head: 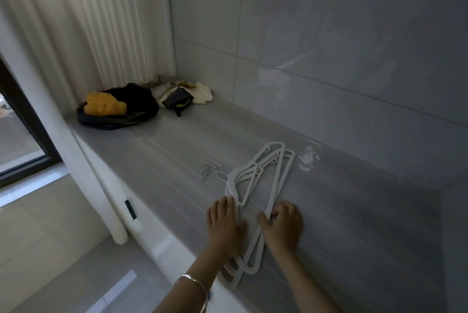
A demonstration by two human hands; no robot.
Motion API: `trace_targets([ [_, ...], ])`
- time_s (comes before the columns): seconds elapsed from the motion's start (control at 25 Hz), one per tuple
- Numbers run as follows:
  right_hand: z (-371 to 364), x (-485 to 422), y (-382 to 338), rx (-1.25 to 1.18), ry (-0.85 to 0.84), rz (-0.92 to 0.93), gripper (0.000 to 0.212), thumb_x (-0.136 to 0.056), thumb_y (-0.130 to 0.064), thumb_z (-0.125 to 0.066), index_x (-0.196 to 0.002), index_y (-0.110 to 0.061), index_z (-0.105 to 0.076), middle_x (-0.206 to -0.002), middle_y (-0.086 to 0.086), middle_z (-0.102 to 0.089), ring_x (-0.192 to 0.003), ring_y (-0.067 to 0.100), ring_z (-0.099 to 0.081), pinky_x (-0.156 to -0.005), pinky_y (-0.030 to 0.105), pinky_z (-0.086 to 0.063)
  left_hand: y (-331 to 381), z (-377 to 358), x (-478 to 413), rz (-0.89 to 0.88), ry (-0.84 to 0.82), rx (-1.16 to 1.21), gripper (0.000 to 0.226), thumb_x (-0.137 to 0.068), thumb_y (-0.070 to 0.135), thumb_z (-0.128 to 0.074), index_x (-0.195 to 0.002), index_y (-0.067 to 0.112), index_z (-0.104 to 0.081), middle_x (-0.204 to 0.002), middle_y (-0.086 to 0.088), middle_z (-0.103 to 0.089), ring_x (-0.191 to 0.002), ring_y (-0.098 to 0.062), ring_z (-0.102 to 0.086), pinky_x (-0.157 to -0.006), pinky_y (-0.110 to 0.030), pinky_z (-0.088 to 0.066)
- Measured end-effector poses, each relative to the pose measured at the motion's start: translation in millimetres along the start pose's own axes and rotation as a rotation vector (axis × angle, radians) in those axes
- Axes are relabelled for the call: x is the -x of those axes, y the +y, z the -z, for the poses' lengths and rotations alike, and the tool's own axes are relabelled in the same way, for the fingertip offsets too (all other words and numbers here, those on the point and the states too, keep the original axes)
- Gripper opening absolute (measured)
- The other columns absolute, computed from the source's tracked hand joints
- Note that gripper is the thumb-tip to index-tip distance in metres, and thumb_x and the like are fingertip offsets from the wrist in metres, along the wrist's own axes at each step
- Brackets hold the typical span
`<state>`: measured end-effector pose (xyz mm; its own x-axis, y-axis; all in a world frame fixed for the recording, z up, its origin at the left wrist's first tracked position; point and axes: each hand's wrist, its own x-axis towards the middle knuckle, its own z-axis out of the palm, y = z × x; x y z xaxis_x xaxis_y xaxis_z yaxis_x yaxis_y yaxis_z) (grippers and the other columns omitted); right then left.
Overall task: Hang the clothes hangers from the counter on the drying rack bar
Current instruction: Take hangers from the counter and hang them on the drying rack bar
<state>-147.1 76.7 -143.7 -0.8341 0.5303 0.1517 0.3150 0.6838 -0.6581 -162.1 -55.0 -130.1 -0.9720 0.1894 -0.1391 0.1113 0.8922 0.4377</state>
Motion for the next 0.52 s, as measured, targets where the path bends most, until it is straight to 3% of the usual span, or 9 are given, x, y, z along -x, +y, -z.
trace_targets([
  [0.16, -4, -5, 3, -0.081, 0.06, -0.003, 0.02, -0.077, -0.025, -0.069, -0.068, -0.009, -0.061, -0.103, 0.009, -0.061, -0.101, 0.032, -0.052, -0.09, 0.042, -0.037, -5, 3, -3, -0.032, 0.057, 0.127, 0.064, -0.095, 0.031, -0.043, -0.149, 0.024, -0.01, -0.157, -0.003, -0.005, -0.144, -0.027, 0.002, -0.117, -0.038, -0.001],
  [0.24, -2, -2, -1, -0.208, 0.1, 0.015, 0.019, -0.08, -0.022, -0.069, -0.072, -0.009, -0.059, -0.095, 0.009, -0.059, -0.093, 0.03, -0.051, -0.083, 0.04, -0.04, -2, 7, 0, -0.051, 0.101, 0.34, 0.062, -0.096, 0.026, -0.046, -0.148, 0.028, -0.014, -0.158, 0.001, -0.006, -0.145, -0.023, 0.002, -0.117, -0.038, -0.005],
  [0.32, 7, 8, -13, -0.416, 0.092, -0.004, 0.021, -0.085, -0.031, -0.061, -0.079, -0.012, -0.055, -0.087, 0.007, -0.057, -0.084, 0.026, -0.052, -0.074, 0.037, -0.045, 4, 18, 10, -0.112, 0.126, 0.642, 0.06, -0.095, 0.016, -0.048, -0.147, 0.03, -0.02, -0.154, 0.001, -0.02, -0.143, -0.017, -0.015, -0.115, -0.03, -0.019],
  [0.4, 26, 19, -37, -0.714, -0.022, -0.116, 0.022, -0.093, -0.037, -0.048, -0.088, -0.016, -0.053, -0.082, 0.005, -0.061, -0.073, 0.022, -0.058, -0.063, 0.032, -0.049, 11, 33, 25, -0.192, 0.121, 0.837, 0.059, -0.094, 0.008, -0.05, -0.144, 0.028, -0.028, -0.141, 0.003, -0.045, -0.128, -0.01, -0.043, -0.101, -0.013, -0.037],
  [0.44, 36, 23, -47, -0.812, -0.063, -0.152, 0.02, -0.095, -0.035, -0.044, -0.093, -0.017, -0.053, -0.078, 0.005, -0.063, -0.065, 0.02, -0.059, -0.057, 0.028, -0.05, 13, 42, 34, -0.199, 0.106, 0.939, 0.055, -0.093, 0.009, -0.052, -0.141, 0.027, -0.033, -0.13, 0.004, -0.055, -0.119, -0.011, -0.053, -0.094, -0.014, -0.044],
  [0.52, 57, 37, -63, -0.834, -0.11, -0.099, 0.022, -0.096, -0.033, -0.043, -0.098, -0.016, -0.056, -0.065, 0.003, -0.057, -0.052, 0.013, -0.051, -0.048, 0.021, -0.043, 14, 68, 56, -0.114, 0.037, 1.241, 0.039, -0.094, 0.017, -0.052, -0.132, 0.024, -0.044, -0.115, -0.001, -0.066, -0.105, -0.021, -0.065, -0.087, -0.03, -0.053],
])
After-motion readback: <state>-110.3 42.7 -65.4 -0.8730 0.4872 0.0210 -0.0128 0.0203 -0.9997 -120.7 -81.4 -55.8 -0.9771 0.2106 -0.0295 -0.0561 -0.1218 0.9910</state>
